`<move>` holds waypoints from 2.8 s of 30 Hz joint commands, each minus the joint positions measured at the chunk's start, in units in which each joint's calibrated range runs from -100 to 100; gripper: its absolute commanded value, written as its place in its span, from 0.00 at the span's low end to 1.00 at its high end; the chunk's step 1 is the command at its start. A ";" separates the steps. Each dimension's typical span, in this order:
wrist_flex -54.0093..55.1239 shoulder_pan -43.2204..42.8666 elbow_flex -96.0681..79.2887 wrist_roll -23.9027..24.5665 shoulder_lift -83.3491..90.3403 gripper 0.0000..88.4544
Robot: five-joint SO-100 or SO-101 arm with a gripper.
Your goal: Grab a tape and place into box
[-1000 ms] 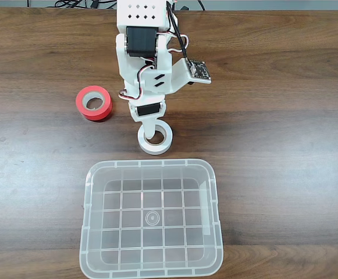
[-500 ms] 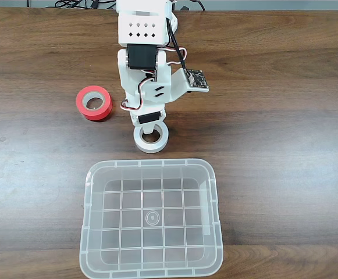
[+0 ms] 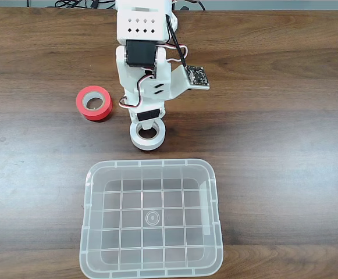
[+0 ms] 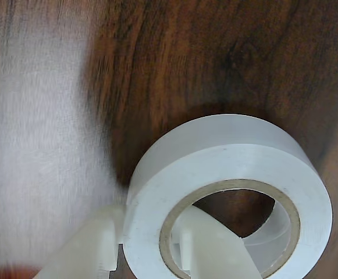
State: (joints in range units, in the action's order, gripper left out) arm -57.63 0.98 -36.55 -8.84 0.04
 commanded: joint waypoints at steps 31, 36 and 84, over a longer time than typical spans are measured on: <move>-11.64 -3.10 56.39 4.15 -0.36 0.02; -9.50 -3.10 65.94 4.36 -12.83 0.02; -21.23 -2.88 80.49 4.36 -20.72 0.01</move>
State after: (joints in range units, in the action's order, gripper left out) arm -72.88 -2.33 38.36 -4.77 -35.20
